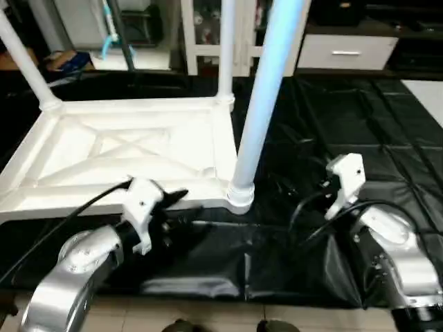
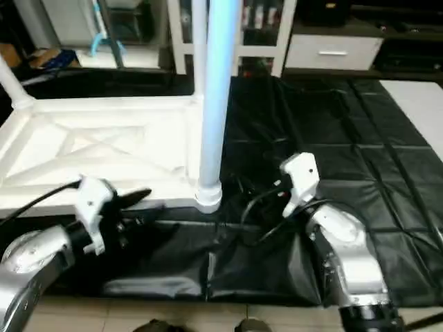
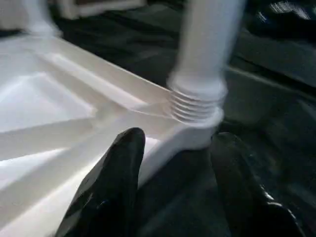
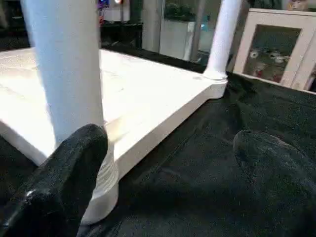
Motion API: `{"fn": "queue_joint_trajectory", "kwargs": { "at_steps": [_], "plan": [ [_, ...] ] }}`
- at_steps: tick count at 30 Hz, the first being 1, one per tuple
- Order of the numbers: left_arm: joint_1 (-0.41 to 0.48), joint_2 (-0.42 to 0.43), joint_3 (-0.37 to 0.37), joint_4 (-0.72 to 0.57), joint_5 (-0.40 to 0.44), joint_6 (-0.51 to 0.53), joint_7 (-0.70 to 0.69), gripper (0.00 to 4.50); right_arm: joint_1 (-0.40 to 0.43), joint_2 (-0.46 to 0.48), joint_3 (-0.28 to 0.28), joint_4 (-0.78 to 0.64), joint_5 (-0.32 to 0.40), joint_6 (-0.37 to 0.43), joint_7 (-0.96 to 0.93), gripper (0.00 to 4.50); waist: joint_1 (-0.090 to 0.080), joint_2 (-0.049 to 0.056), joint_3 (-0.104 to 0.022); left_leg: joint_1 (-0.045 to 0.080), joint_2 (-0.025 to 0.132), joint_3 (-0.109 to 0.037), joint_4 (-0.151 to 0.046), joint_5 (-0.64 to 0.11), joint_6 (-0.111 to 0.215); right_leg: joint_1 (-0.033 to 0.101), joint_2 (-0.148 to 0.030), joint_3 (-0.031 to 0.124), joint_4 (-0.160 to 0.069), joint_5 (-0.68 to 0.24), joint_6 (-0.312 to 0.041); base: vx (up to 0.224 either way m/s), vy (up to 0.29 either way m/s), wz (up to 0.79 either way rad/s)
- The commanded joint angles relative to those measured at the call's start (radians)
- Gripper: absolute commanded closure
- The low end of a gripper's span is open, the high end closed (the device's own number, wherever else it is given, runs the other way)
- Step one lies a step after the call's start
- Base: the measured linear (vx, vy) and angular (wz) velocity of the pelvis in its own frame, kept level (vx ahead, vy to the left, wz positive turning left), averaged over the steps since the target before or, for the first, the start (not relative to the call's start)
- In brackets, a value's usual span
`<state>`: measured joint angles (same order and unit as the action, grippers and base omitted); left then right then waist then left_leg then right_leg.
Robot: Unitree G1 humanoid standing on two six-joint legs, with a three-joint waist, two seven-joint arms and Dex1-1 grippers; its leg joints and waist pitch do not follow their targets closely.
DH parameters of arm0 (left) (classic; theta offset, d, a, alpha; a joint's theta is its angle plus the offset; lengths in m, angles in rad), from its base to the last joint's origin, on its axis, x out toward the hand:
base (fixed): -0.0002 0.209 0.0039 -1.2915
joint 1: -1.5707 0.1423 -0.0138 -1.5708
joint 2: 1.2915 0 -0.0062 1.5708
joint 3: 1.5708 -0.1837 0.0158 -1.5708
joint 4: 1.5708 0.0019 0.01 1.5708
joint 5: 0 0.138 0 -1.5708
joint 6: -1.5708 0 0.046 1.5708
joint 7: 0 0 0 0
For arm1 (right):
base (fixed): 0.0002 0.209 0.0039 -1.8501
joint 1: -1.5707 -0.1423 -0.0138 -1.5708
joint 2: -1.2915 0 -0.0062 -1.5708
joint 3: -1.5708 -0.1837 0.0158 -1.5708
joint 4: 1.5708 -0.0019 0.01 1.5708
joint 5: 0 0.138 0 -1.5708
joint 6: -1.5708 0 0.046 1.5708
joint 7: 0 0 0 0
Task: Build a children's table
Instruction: Insert table leg to table base
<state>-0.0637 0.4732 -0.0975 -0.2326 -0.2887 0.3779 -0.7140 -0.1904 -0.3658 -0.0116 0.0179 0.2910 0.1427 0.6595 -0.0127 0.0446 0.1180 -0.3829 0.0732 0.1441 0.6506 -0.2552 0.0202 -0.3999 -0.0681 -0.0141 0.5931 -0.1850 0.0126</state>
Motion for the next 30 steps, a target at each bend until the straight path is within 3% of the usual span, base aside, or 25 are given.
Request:
{"fn": "queue_joint_trajectory", "kwargs": {
  "at_steps": [1, 2, 4, 6, 8, 9, 10, 11, 13, 20, 26, 30],
  "plan": [
    [-0.033, 0.021, -0.020, 0.046, 0.018, -0.006, -0.047, 1.89, -0.007, -0.014, -0.011, 0.012, 0.019, 0.004, 0.028, 0.00, -0.008, -0.002, -0.047, 0.033, 0.123, -0.076, -0.138, -0.561, -0.085, 0.004, -0.083, 0.041, -0.077, -0.502, -0.119, 0.000, 0.000, 0.00],
    [-0.078, 0.035, -0.038, 0.102, 0.042, -0.021, -0.078, 1.89, -0.009, -0.027, -0.011, 0.012, 0.027, 0.004, 0.049, 0.00, -0.010, -0.007, -0.049, 0.026, 0.123, -0.073, -0.135, -0.510, -0.068, 0.008, -0.090, 0.044, -0.079, -0.479, -0.136, 0.000, 0.000, 0.00],
    [-0.115, 0.035, -0.047, 0.143, 0.053, -0.032, -0.088, 1.89, -0.008, -0.035, -0.009, 0.008, 0.032, 0.005, 0.063, 0.00, -0.012, -0.009, -0.048, 0.023, 0.125, -0.071, -0.130, -0.483, -0.050, 0.010, -0.100, 0.046, -0.084, -0.515, -0.149, 0.000, 0.000, 0.00],
    [-0.163, 0.034, -0.058, 0.200, 0.065, -0.049, -0.102, 1.89, -0.008, -0.044, -0.005, 0.006, 0.035, 0.007, 0.077, 0.00, -0.015, -0.003, -0.044, 0.027, 0.127, -0.072, -0.130, -0.499, -0.054, 0.006, -0.098, 0.042, -0.089, -0.559, -0.150, 0.000, 0.000, 0.00],
    [-0.259, 0.012, -0.084, 0.313, 0.089, -0.082, -0.125, 1.89, 0.002, -0.050, 0.006, -0.010, 0.035, 0.012, 0.097, 0.00, -0.018, -0.003, -0.043, 0.026, 0.127, -0.072, -0.136, -0.527, -0.059, 0.005, -0.093, 0.039, -0.092, -0.568, -0.139, 0.000, 0.000, 0.00],
    [-0.259, 0.012, -0.084, 0.313, 0.089, -0.082, -0.125, 1.89, 0.002, -0.050, 0.006, -0.010, 0.035, 0.012, 0.097, 0.00, -0.016, -0.002, -0.050, 0.035, 0.125, -0.070, -0.132, -0.534, -0.065, 0.001, -0.093, 0.038, -0.091, -0.566, -0.135, 0.000, 0.000, 0.00],
    [-0.289, -0.001, -0.096, 0.347, 0.091, -0.085, -0.135, 1.89, 0.009, -0.050, 0.008, -0.017, 0.032, 0.012, 0.099, 0.00, -0.014, 0.003, -0.049, 0.036, 0.126, -0.070, -0.133, -0.530, -0.065, 0.002, -0.096, 0.039, -0.092, -0.553, -0.141, 0.000, 0.000, 0.00],
    [-0.300, -0.006, -0.102, 0.359, 0.089, -0.085, -0.141, 1.89, 0.013, -0.051, 0.010, -0.020, 0.031, 0.012, 0.100, 0.00, -0.017, 0.000, -0.049, 0.029, 0.130, -0.072, -0.137, -0.517, -0.062, 0.009, -0.098, 0.038, -0.092, -0.526, -0.152, 0.000, 0.000, 0.00],
    [-0.319, -0.011, -0.120, 0.387, 0.091, -0.082, -0.167, 1.89, 0.020, -0.052, 0.013, -0.026, 0.032, 0.012, 0.101, 0.00, -0.016, 0.004, -0.049, 0.023, 0.133, -0.072, -0.140, -0.502, -0.059, 0.012, -0.100, 0.039, -0.088, -0.489, -0.169, 0.000, 0.000, 0.00],
    [-0.396, -0.022, -0.151, 0.533, 0.161, -0.169, -0.174, 1.89, 0.026, -0.061, 0.011, -0.031, 0.030, 0.014, 0.111, 0.00, -0.012, 0.000, -0.049, 0.028, 0.136, -0.064, -0.136, -0.468, -0.034, 0.005, -0.106, 0.047, -0.096, -0.492, -0.191, 0.000, 0.000, 0.00],
    [-0.425, -0.019, -0.163, 0.585, 0.199, -0.203, -0.150, 1.89, 0.028, -0.062, 0.020, -0.033, 0.024, 0.011, 0.112, 0.00, -0.009, -0.005, -0.054, 0.020, 0.141, -0.059, -0.138, -0.388, -0.009, 0.016, -0.110, 0.049, -0.086, -0.385, -0.234, 0.000, 0.000, 0.00],
    [-0.432, -0.009, -0.183, 0.615, 0.219, -0.220, -0.185, 1.89, 0.030, -0.068, 0.029, -0.035, 0.022, 0.012, 0.126, 0.00, -0.007, -0.001, -0.060, 0.021, 0.147, -0.052, -0.140, -0.320, 0.016, 0.019, -0.108, 0.047, -0.079, -0.286, -0.265, 0.014, 0.001, 0.00]
  ]
}}
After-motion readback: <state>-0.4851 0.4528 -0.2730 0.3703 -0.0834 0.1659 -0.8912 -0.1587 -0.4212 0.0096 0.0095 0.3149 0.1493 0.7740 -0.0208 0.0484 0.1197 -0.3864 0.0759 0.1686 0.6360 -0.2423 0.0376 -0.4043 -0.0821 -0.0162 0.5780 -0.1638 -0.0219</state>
